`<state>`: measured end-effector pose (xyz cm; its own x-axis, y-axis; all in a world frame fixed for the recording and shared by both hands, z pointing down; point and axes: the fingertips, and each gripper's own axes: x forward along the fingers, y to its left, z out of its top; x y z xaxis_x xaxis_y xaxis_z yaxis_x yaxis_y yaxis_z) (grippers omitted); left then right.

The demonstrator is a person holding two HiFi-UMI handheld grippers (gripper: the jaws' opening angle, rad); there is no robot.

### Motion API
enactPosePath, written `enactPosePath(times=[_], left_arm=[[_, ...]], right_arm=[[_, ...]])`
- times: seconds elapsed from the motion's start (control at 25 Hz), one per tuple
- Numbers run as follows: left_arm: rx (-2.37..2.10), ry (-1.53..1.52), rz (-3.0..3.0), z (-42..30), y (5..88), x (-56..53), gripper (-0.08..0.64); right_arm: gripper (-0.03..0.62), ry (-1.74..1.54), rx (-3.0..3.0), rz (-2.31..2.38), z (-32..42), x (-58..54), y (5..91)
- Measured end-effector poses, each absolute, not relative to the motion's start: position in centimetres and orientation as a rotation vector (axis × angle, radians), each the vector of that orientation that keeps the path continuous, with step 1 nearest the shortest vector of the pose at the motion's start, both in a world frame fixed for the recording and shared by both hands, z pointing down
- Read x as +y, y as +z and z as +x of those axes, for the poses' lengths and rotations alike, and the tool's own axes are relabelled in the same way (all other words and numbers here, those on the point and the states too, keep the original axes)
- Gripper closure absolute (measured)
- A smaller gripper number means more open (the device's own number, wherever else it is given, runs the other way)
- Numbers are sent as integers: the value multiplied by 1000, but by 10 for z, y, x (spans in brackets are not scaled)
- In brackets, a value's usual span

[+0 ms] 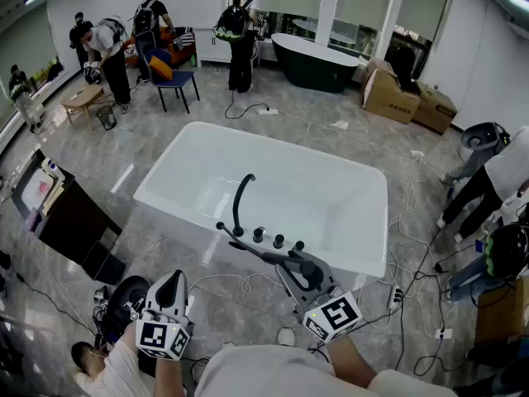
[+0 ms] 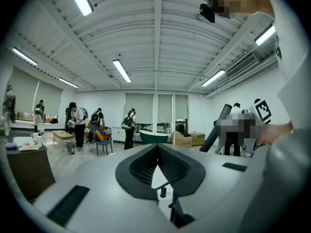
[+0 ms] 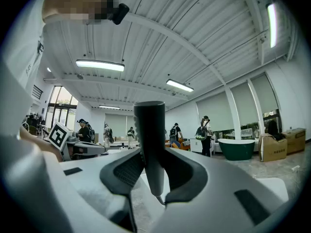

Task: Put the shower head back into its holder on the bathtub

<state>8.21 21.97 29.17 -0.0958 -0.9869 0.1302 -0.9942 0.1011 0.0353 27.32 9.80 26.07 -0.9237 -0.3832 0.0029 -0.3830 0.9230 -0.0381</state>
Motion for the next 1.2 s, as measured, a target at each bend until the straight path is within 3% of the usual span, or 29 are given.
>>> enactPosePath(times=[1.2], left_arm=[[-2225,67,2050,75,295,217,549]], right_arm=[[449,-120,3039,-637,269,97,262]])
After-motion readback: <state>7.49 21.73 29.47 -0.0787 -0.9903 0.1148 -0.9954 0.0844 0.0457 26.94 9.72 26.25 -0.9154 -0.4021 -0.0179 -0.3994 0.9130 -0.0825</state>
